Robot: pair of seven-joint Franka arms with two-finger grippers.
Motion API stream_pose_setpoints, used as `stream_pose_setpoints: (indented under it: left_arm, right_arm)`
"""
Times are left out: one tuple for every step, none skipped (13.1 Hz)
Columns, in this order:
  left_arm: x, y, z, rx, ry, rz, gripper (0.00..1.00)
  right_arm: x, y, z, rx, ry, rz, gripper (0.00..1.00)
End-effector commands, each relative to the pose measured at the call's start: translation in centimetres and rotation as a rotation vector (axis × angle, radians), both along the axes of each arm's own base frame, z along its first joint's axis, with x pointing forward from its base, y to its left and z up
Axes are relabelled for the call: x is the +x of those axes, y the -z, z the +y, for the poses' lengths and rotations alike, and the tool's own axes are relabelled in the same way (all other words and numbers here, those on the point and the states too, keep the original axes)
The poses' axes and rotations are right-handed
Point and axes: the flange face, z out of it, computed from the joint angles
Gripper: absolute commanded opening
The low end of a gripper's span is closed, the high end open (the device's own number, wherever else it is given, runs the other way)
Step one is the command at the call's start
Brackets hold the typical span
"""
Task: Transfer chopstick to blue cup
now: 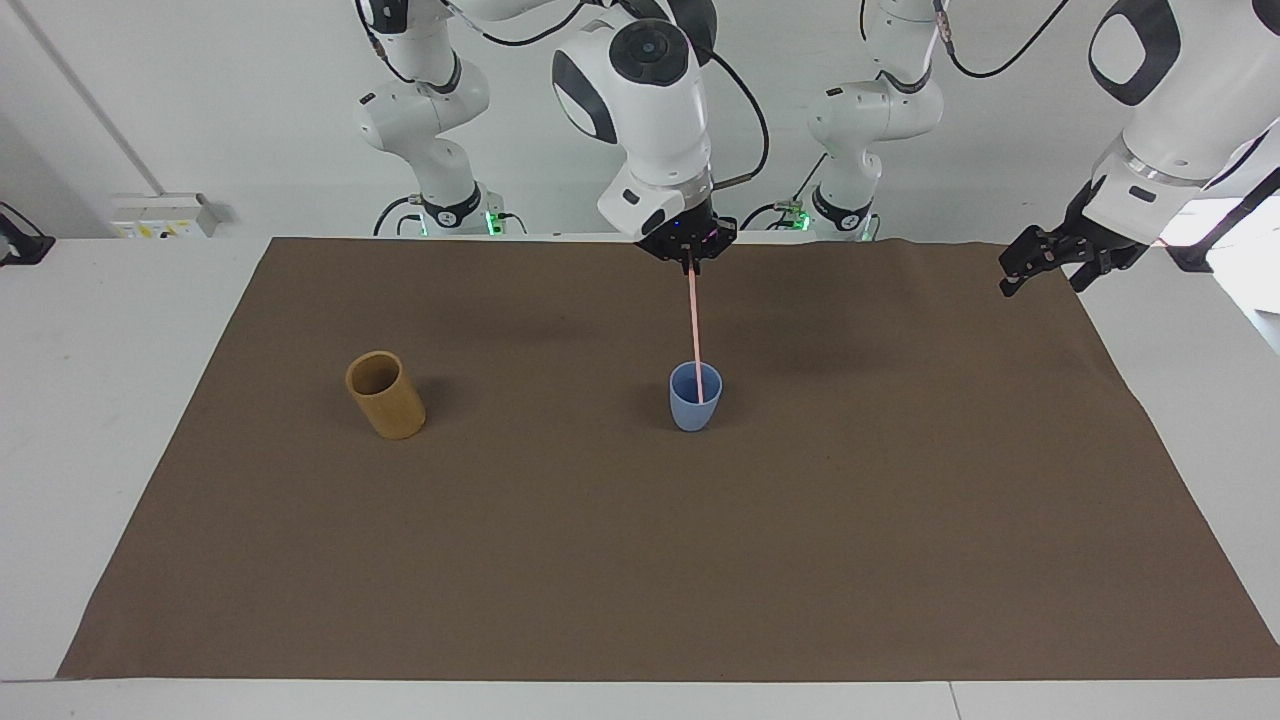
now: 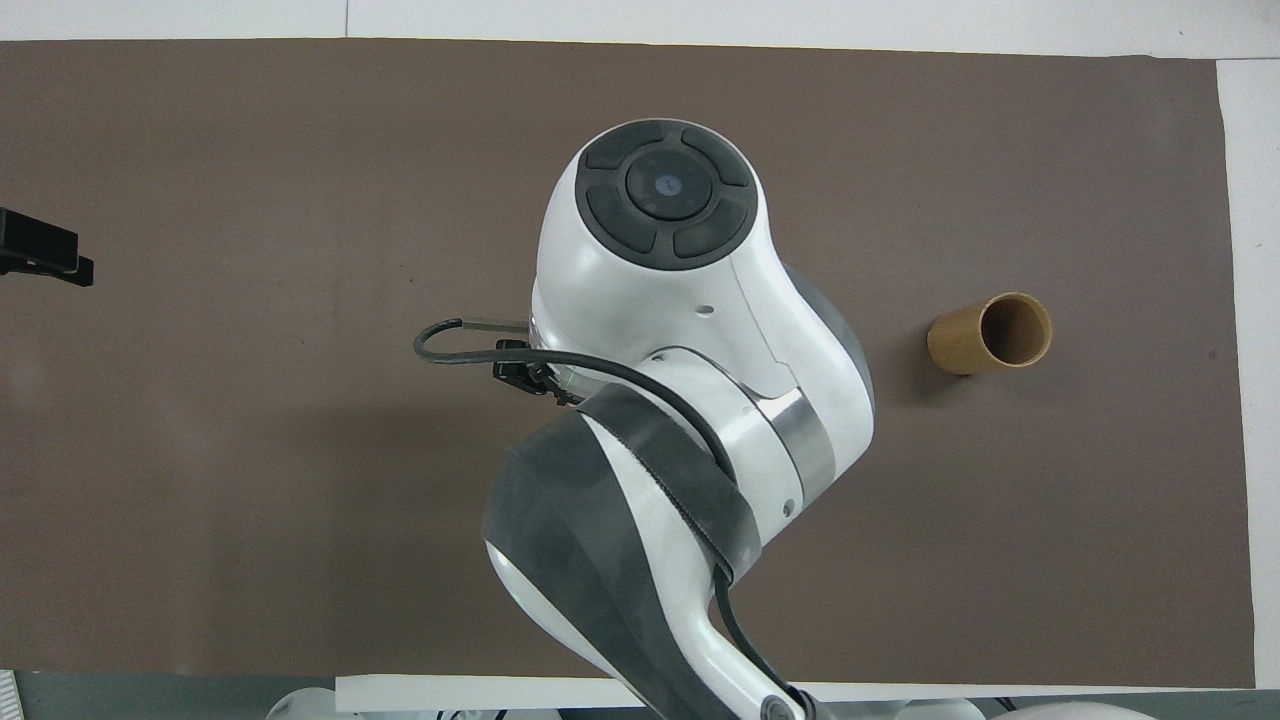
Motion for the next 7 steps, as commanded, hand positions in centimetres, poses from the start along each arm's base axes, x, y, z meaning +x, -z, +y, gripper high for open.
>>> stream_pose_setpoints:
  left_arm:
    - [0.6, -0.3, -0.4, 0.01, 0.054, 0.017, 1.0]
    - [0.5, -0.3, -0.4, 0.014, 0.058, 0.018, 1.0]
    - [0.3, -0.2, -0.4, 0.014, 0.059, 0.02, 1.0]
    - [0.4, -0.2, 0.0, 0.015, 0.043, 0.012, 1.0]
    - [0.4, 0.1, 0.4, 0.015, 0.032, 0.02, 1.0]
    - [0.2, 0.4, 0.6, 0.016, 0.03, 0.028, 1.0]
    - [-0.1, 0.2, 0.6, 0.016, 0.03, 0.026, 1.0]
  right_arm:
    - [-1.6, 0.0, -0.6, 0.007, 0.073, 0.059, 0.0]
    - [-2.4, 0.3, 0.0, -0.007, 0.07, 0.076, 0.0]
    - [-2.8, 0.4, 0.2, -0.011, 0.064, 0.079, 0.0]
    - [-2.9, 0.9, 0.0, -0.016, 0.067, 0.084, 0.0]
    - [-2.9, 1.1, -0.3, -0.01, 0.07, 0.077, 0.02]
    - [-2.4, 1.3, -0.7, -0.001, 0.083, 0.065, 0.14]
    - [-1.8, 1.1, -1.1, 0.009, 0.091, 0.052, 0.2]
